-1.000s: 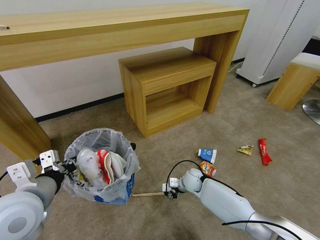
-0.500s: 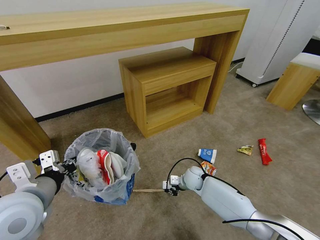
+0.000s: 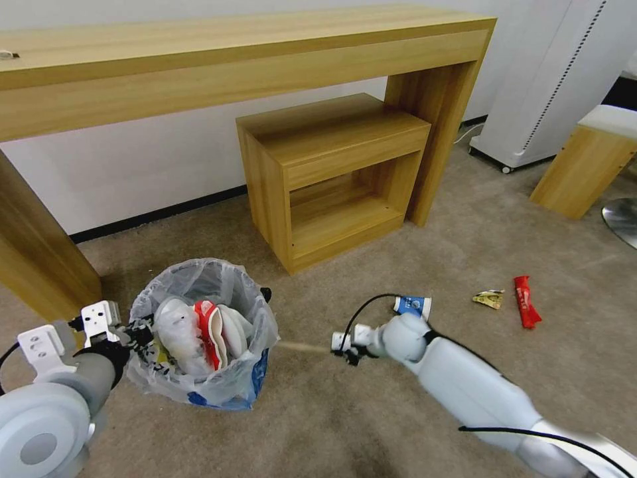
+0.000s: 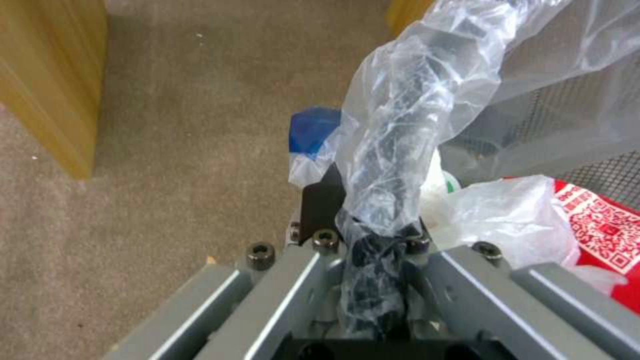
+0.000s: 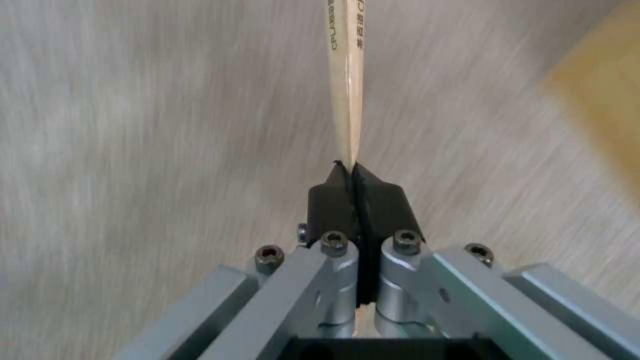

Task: Pick up the trash bin and place the garbage on the floor into it.

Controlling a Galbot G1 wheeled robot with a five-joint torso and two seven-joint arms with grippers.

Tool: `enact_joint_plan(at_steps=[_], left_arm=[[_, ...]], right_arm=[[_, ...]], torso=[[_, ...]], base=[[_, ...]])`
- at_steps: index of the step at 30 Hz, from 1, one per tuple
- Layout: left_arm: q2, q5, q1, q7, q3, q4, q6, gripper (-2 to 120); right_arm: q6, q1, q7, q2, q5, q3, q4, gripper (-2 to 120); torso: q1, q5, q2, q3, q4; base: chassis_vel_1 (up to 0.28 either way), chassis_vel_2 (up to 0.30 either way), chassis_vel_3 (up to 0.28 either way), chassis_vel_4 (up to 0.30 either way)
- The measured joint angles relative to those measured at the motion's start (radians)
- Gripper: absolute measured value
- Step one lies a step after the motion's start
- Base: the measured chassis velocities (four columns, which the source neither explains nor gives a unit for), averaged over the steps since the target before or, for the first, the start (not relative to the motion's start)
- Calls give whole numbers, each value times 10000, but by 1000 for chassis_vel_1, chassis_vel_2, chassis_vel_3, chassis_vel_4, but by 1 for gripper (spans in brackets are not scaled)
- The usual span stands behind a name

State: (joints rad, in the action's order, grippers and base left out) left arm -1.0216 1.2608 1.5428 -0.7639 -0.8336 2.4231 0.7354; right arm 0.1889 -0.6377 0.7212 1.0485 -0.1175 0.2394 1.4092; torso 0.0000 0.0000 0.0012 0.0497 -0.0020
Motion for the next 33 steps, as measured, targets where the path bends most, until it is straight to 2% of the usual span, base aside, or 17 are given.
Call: enact_joint_plan(at_steps=[1, 3, 4, 8, 16, 24, 33], left_arm=[[0, 0, 0, 0, 0, 0, 0, 1], [28, 11, -14, 17, 77, 14, 0, 1], [45, 30, -19, 22, 100, 29, -1, 1], [161, 115, -46, 47, 166, 32, 0, 1], [170, 257, -3, 115, 388, 246, -1, 1], [277, 363, 196, 116, 270, 663, -2, 1], [255, 385, 448, 86, 227, 766, -2, 1]], right_arm=[[0, 0, 0, 0, 0, 0, 0, 0], [-1113, -98, -206, -330, 1039, -324, 366, 0], [-1256, -173, -359, -493, 1360, -478, 620, 0], [-1600, -523, -1105, -937, 2260, -934, 1530, 0], [-1898, -853, -2400, -1298, 3585, -1519, 2432, 0], [-1712, -865, -2895, -1168, 3074, -1561, 2150, 0], [-1223, -694, -3596, -1012, 2782, -1438, 1970, 0]], torso=[[0, 0, 0, 0, 0], [0, 2, 0, 1, 1], [0, 1, 0, 0, 1], [0, 1, 0, 0, 0], [0, 1, 0, 0, 0], [0, 2, 0, 0, 0], [0, 0, 0, 0, 2]], base=[[0, 0, 0, 0], [0, 0, 0, 0], [0, 0, 0, 0], [0, 0, 0, 0], [0, 0, 0, 0], [0, 0, 0, 0], [0, 0, 0, 0]])
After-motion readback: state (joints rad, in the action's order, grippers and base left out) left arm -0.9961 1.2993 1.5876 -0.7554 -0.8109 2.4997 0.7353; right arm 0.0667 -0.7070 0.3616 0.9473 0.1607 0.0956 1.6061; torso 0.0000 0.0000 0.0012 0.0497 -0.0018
